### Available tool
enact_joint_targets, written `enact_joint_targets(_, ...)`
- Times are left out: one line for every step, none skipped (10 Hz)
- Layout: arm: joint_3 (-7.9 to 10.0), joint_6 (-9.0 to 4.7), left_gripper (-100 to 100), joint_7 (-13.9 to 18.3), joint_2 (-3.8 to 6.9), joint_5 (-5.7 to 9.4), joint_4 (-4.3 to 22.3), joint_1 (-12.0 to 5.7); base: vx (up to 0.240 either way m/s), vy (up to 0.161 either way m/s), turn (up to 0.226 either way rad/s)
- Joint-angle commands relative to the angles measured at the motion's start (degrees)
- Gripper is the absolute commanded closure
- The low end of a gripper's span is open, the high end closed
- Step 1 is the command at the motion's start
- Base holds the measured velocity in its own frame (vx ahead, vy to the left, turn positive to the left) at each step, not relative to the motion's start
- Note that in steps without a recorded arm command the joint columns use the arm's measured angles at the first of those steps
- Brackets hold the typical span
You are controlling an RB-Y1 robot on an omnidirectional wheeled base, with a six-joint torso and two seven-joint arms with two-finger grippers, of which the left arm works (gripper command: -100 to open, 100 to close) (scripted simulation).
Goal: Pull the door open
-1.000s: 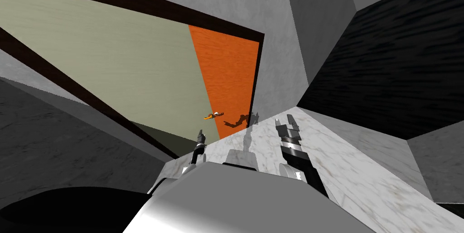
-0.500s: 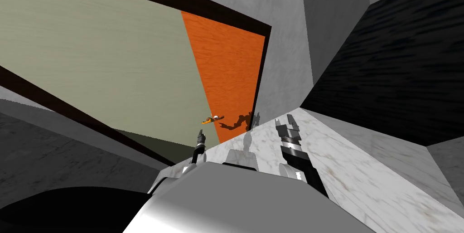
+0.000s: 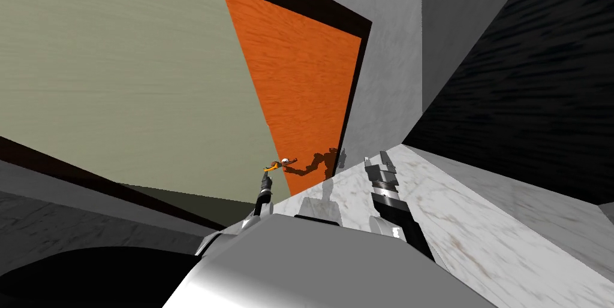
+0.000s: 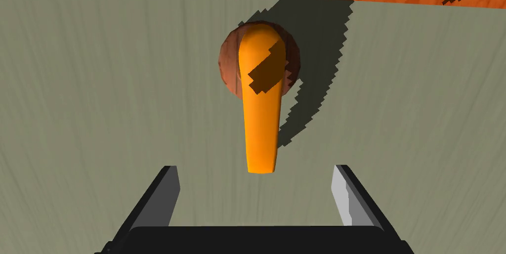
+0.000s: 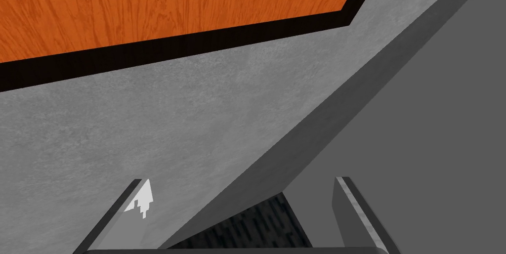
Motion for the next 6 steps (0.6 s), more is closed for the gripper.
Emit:
enact_joint_targets(0.01, 0.02, -100, -0.06, -0.02, 0.05, 0.04, -0.06, 0.196, 0.048, 0.021)
enact_joint_targets(0.01, 0.02, -100, -0.09, -0.03, 0.08, 0.07, -0.09, 0.208, 0.035, 0.011)
enact_joint_targets(0.01, 0.03, -100, -0.12, -0.04, 0.1, 0.09, -0.13, 0.197, 0.047, 0.016)
enact_joint_targets(0.01, 0.04, -100, -0.16, -0.05, 0.13, 0.13, -0.18, 0.206, 0.071, 0.016)
enact_joint_targets(0.01, 0.05, -100, -0.14, -0.05, 0.12, 0.08, -0.14, 0.095, 0.033, -0.002)
enact_joint_targets(0.01, 0.05, 100, -0.14, -0.05, 0.12, 0.08, -0.14, -0.013, -0.005, -0.001)
